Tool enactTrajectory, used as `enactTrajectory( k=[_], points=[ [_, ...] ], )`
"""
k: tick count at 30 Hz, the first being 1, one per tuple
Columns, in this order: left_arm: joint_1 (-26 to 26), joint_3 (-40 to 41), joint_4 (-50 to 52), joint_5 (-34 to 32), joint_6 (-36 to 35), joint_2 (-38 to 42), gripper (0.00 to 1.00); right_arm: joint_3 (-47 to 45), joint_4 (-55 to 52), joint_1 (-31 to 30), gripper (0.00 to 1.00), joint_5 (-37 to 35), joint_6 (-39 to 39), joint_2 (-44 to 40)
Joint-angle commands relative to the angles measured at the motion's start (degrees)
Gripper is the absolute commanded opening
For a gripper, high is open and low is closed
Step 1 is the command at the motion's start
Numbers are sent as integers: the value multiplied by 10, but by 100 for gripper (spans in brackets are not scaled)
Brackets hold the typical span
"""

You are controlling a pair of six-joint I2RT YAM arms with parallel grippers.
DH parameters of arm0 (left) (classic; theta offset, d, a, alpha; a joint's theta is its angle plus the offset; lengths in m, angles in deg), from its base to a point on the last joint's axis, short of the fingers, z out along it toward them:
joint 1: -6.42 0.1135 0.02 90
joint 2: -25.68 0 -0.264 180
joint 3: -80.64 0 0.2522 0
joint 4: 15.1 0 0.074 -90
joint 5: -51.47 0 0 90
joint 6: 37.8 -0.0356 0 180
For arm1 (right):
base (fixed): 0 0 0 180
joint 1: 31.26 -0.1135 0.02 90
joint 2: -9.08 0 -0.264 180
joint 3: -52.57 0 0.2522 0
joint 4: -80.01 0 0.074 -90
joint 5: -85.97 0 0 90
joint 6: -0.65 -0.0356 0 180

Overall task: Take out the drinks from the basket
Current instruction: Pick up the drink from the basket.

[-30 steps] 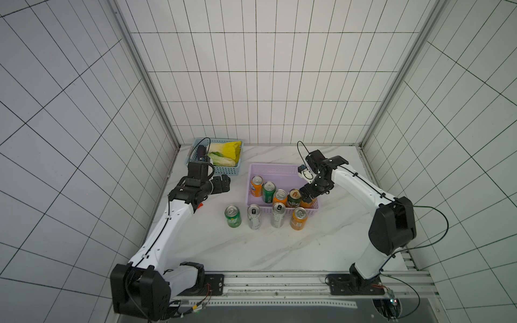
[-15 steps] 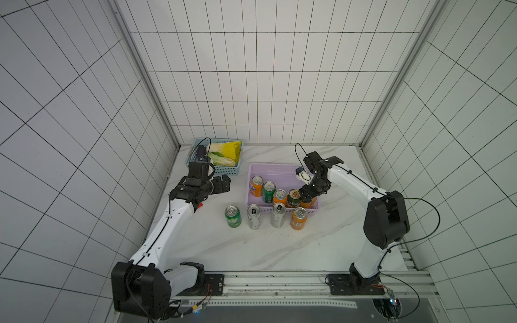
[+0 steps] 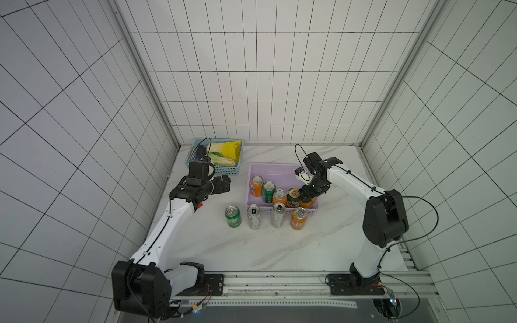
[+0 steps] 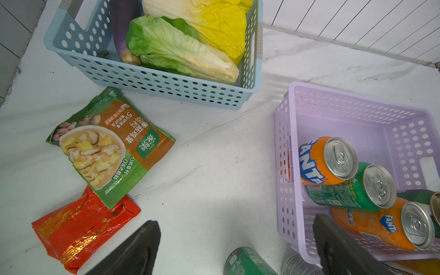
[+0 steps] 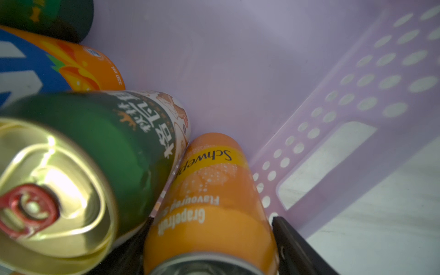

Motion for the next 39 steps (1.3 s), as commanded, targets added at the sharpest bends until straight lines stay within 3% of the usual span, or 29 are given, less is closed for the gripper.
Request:
enactTrajectory(
  k=[1,11,39],
  points=[
    [3,-12,5,0,-2,-3,98,-11,26,3,80,7,-8,16],
    [2,-12,8,3,-2,-8,98,-6,15,2,72,0,-17,3],
    [3,-14,14,5,-2,-5,99,68,-106,0,68,-42,-90,-96]
  ],
)
